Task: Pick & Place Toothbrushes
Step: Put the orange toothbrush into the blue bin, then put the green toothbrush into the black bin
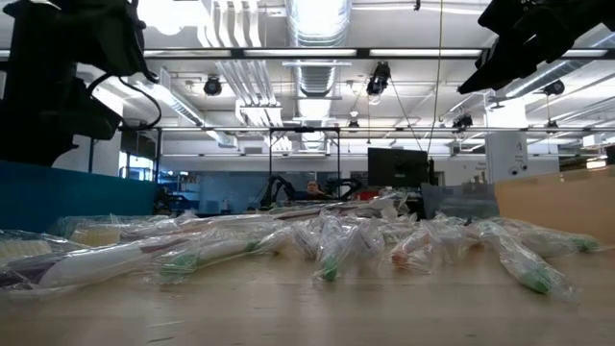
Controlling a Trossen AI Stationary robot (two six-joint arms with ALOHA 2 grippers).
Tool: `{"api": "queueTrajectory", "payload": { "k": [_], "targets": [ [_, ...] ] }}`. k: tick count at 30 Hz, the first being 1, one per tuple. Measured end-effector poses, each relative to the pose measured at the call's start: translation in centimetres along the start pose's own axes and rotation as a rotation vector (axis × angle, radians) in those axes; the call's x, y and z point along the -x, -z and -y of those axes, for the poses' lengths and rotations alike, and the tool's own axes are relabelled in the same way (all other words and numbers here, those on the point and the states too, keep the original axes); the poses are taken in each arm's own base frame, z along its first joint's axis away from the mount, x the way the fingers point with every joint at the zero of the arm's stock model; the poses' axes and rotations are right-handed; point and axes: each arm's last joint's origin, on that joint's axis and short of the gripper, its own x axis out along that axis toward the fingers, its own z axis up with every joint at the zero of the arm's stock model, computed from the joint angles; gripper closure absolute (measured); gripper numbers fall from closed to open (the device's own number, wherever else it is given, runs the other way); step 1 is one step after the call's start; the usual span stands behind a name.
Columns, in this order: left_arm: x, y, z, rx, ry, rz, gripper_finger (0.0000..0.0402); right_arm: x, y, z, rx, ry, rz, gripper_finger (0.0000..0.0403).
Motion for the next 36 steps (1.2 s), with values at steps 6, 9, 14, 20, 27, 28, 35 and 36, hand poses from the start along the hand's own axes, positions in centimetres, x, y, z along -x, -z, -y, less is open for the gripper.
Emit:
{"api": "queueTrajectory", "payload": {
  "k": [6,9,14,20,27,28,35,36],
  "targets": [
    [-0.6,-0.3,0.2,-0.034,0.039,0.007,0.0395,0.0,0.0,0.0,0.000,0.000,0.000,0.0394],
    [-0.6,-0.4,0.2,-0.047,0.043,0.008,0.0388,0.0,0.0,0.0,0.000,0.000,0.000,0.0394],
    [-0.6,-0.4,0.2,-0.075,0.043,0.007,0.0352,0.0,0.0,0.0,0.000,0.000,0.000,0.0394],
    [-0.6,-0.5,0.2,-0.070,0.051,-0.030,0.0292,0.0,0.0,0.0,0.000,0.000,0.000,0.0394],
    [1.1,-1.0,0.3,-0.108,0.122,-0.087,0.0259,0.0,0.0,0.0,0.000,0.000,0.000,0.0394],
    [1.6,-1.1,0.4,-0.118,0.137,-0.076,0.0258,0.0,0.0,0.0,0.000,-0.001,0.000,0.0394],
    [4.9,-2.4,1.4,-0.223,0.205,0.135,0.0264,0.0,0.0,0.0,0.000,-0.001,0.000,0.0394],
    [5.4,-2.6,1.5,-0.248,0.212,0.176,0.0265,0.0,0.0,0.0,0.000,0.000,0.000,0.0394]
  ]
}}
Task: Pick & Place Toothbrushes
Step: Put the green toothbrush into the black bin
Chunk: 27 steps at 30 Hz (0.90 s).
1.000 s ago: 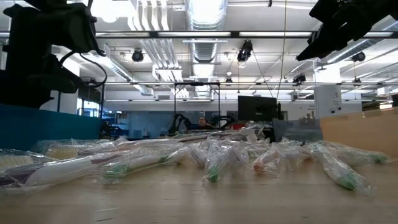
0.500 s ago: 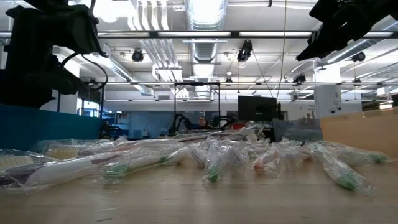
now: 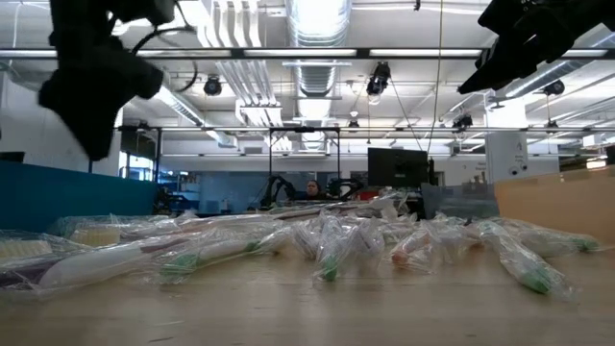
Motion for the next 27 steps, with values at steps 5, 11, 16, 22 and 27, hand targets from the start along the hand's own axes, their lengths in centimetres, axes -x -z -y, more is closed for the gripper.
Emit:
{"api": "queueTrajectory", "payload": {
  "k": [5,11,16,22,27],
  "targets": [
    [2.1,-2.1,1.1,-0.121,0.052,0.201,0.0266,0.0,0.0,0.0,0.000,0.000,0.000,0.0394],
    [4.3,-5.1,2.0,-0.248,0.151,0.405,0.0270,0.0,0.0,0.0,0.000,0.000,0.000,0.0394],
    [4.9,-7.6,1.4,-0.284,0.169,0.539,0.0277,0.0,0.0,0.0,0.000,0.000,0.000,0.0394],
    [4.3,-9.6,-0.3,-0.275,0.123,0.545,0.0285,0.0,0.0,0.0,0.105,0.001,0.001,0.0394],
    [3.2,-10.9,-0.6,-0.299,0.075,0.531,0.0287,0.0,0.0,0.0,0.196,0.000,0.002,0.0394]
  ]
}}
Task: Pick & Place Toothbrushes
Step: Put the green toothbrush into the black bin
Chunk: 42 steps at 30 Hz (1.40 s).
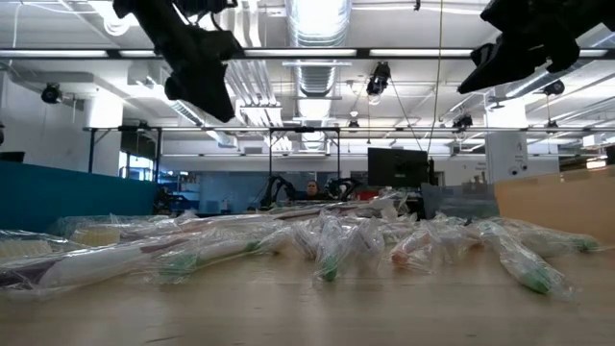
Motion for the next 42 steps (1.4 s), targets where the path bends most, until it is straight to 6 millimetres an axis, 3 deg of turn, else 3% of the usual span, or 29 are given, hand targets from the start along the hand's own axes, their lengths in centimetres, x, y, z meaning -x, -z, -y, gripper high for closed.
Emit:
{"api": "queueTrajectory", "payload": {
  "k": [8,11,22,32,42],
  "targets": [
    [-3.3,-0.2,-0.3,-0.036,-0.005,-0.066,0.0287,-0.5,-1.2,0.5,-0.402,0.018,0.125,0.0394],
    [-4.4,-0.2,-0.2,-0.058,-0.004,-0.073,0.0287,-1.1,-1.5,0.7,-0.457,0.014,0.136,0.0394],
    [-6.3,-0.2,0.0,-0.090,-0.004,-0.089,0.0287,-4.8,-1.6,0.7,-0.349,-0.102,0.009,0.0394],
    [-6.3,-0.3,0.0,-0.098,-0.007,-0.084,0.0287,-7.3,-4.1,0.0,-0.177,-0.195,-0.046,0.0392],
    [-6.3,-0.3,0.0,-0.148,-0.004,-0.080,0.0287,-9.3,-5.7,-1.5,-0.094,-0.286,-0.160,0.0339]
  ]
}}
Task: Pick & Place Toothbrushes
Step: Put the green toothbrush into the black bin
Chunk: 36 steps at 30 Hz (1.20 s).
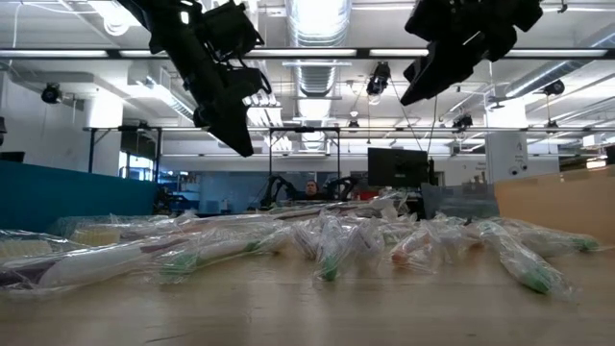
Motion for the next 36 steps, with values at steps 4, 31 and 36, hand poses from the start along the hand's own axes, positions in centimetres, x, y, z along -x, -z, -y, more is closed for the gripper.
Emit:
{"api": "queueTrajectory", "payload": {
  "k": [4,31,36],
  "targets": [
    [0.0,0.0,0.0,0.000,0.000,0.000,0.0287,-0.3,-0.8,-0.2,0.009,-0.024,-0.048,0.0309],
    [0.0,0.0,0.0,0.007,0.000,-0.001,0.0287,-8.5,-2.7,-3.7,0.216,-0.166,-0.410,0.0301],
    [0.0,0.0,0.0,0.008,0.000,-0.002,0.0287,-10.5,-1.7,-3.7,0.226,-0.186,-0.478,0.0307]
  ]
}}
